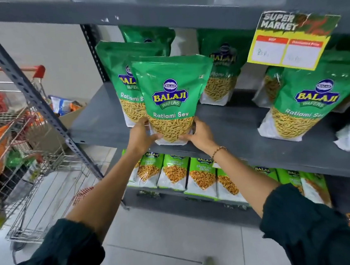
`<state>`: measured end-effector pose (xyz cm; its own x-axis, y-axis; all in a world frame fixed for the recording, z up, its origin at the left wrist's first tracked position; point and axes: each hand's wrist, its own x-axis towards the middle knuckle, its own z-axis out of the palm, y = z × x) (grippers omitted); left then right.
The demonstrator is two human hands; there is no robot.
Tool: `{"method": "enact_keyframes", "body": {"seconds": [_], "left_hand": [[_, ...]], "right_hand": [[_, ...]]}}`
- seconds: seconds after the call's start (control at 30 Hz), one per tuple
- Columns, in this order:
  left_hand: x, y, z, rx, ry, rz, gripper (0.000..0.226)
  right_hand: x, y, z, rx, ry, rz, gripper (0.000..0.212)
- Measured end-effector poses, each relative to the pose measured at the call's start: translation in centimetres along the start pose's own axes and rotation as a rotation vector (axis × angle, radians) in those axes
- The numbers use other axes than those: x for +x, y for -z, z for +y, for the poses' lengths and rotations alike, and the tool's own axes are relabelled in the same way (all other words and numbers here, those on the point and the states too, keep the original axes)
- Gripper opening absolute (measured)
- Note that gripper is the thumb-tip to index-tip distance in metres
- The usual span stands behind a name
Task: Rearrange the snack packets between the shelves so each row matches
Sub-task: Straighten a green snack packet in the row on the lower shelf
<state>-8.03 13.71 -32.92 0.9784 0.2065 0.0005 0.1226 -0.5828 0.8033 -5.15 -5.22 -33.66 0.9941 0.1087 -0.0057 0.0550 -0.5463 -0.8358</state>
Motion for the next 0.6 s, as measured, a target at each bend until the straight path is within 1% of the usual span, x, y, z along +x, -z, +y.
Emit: {"method": "enact_keyframes", "body": {"seconds": [0.07,0.17,0.27,0.43,0.6], "left_hand": [[0.2,-0.8,0.3,-0.01,-0.003,0.031,0.074],[0.5,-2.6,1.8,-0.047,-0.04,0.006,0.064],[1.4,-5.0,4.5,-0.083,-0.11,-0.036,0.062],[3.4,-8.6,8.0,-0.129,-0.115,-0.102,0.061],[4.8,-11.2,8.2,-0.11,-0.075,-0.108,0.061]], "right_hand": [[-0.1,0.5,0.9,0.027,0.006,0.035,0.059],[0.0,2.3,2.8,0.105,-0.009,0.081,0.057],[0.4,5.3,4.5,0.162,-0.032,0.129,0.056],[1.3,9.5,6.2,0.151,-0.074,0.195,0.051],[2.5,11.1,8.1,0.073,-0.105,0.197,0.053]]}}
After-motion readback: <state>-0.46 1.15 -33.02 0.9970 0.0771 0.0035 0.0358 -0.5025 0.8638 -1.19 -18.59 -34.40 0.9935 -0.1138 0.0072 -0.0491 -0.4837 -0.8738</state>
